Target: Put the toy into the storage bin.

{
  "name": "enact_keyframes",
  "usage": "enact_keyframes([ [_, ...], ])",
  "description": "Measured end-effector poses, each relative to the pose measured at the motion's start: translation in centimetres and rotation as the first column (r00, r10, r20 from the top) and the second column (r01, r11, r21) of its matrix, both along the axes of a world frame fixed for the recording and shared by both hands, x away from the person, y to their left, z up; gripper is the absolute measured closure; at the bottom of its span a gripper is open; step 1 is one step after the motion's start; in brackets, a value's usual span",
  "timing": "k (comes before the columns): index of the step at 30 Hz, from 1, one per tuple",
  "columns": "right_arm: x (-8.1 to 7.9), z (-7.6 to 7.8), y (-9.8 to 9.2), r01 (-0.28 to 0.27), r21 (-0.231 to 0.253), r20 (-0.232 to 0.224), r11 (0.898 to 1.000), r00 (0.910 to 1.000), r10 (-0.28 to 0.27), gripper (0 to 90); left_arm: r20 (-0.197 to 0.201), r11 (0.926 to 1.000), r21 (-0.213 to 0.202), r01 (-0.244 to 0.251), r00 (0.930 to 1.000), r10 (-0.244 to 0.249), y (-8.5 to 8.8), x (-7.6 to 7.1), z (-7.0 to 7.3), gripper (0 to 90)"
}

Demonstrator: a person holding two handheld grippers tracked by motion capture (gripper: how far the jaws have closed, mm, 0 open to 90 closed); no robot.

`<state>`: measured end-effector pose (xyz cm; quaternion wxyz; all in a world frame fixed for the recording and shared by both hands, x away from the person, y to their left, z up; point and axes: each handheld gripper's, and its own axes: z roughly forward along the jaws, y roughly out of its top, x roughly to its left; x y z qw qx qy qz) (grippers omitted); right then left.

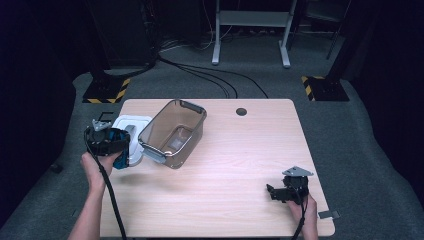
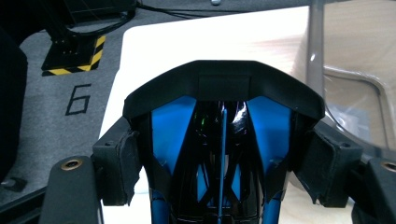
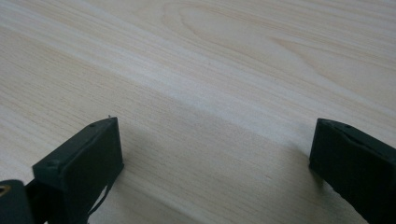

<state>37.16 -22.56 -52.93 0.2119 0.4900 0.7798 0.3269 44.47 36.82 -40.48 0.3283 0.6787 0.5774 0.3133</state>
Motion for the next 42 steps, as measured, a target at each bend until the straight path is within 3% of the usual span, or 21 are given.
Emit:
enact_keyframes([
  [8, 0.0, 0.0, 0.0, 0.0, 0.0, 0.0, 1.0, 1.0, 0.0, 1.5, 0.016, 0.9997, 0.002, -0.023, 0.9996, 0.023, 0.0, 1.5, 0.8, 25.2],
  [17, 0.0, 0.0, 0.1, 0.016, 0.011, 0.002, 1.0, 0.9999, -0.016, 1.5, 0.055, 0.9983, 0.028, -0.051, 0.9973, 0.049, -0.1, 3.4, 2.2, 25.2],
  [24, 0.0, 0.0, 0.1, 0.006, 0.007, 0.0, 1.0, 1.0, -0.006, 1.5, 0.096, 0.9975, 0.024, -0.067, 0.9933, 0.064, -0.6, 4.6, 3.6, 25.3],
  [32, 0.0, 0.0, 0.1, 0.01, 0.007, 0.001, 1.0, 1.0, -0.01, 1.6, 0.13, 0.996, 0.054, -0.071, 0.9895, 0.063, -1.7, 5.7, 4.9, 25.3],
  [42, 0.0, 0.0, 0.0, 0.0, 0.001, 0.0, 1.0, 1.0, 0.0, 1.6, 0.185, 0.9966, 0.065, -0.052, 0.982, 0.039, -3.3, 6.2, 7.3, 25.3],
])
